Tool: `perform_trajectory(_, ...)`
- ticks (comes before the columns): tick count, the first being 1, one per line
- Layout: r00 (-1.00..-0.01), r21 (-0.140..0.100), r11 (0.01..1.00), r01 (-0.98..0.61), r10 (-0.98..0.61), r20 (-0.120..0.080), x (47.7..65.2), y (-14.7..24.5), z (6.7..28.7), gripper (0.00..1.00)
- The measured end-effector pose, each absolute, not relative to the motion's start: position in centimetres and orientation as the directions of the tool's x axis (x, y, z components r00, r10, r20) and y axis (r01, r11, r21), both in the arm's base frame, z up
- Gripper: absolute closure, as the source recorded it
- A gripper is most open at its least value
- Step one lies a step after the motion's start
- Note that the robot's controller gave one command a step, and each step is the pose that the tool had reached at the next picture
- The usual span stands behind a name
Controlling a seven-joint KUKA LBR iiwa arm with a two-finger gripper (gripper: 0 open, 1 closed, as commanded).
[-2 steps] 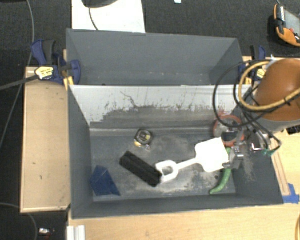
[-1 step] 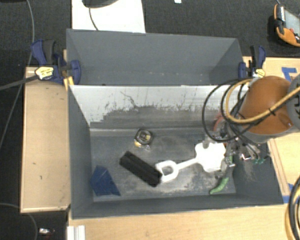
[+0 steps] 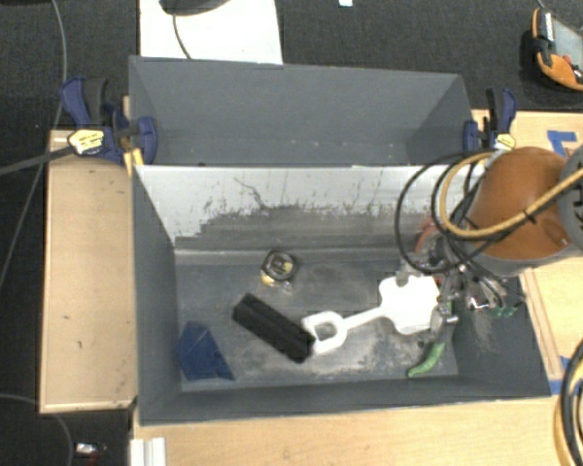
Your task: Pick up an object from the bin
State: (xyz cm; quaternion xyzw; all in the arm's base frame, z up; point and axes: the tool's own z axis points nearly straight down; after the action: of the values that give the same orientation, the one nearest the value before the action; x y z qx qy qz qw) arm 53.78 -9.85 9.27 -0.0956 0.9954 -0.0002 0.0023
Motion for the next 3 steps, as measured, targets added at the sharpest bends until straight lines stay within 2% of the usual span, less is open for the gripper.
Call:
perform_trajectory(1, -0.917, -0.001, 0.917, -0.398, -0.398, -0.008, 56.2, -5.7, 7.0, 0.0)
perform_trajectory(2, -0.983, -0.004, 0.983, -0.181, -0.181, -0.008, 54.1, -9.5, 7.1, 0.0)
perform_trajectory(3, -0.895, -0.003, 0.895, -0.446, -0.446, -0.014, 56.2, -4.9, 7.1, 0.0)
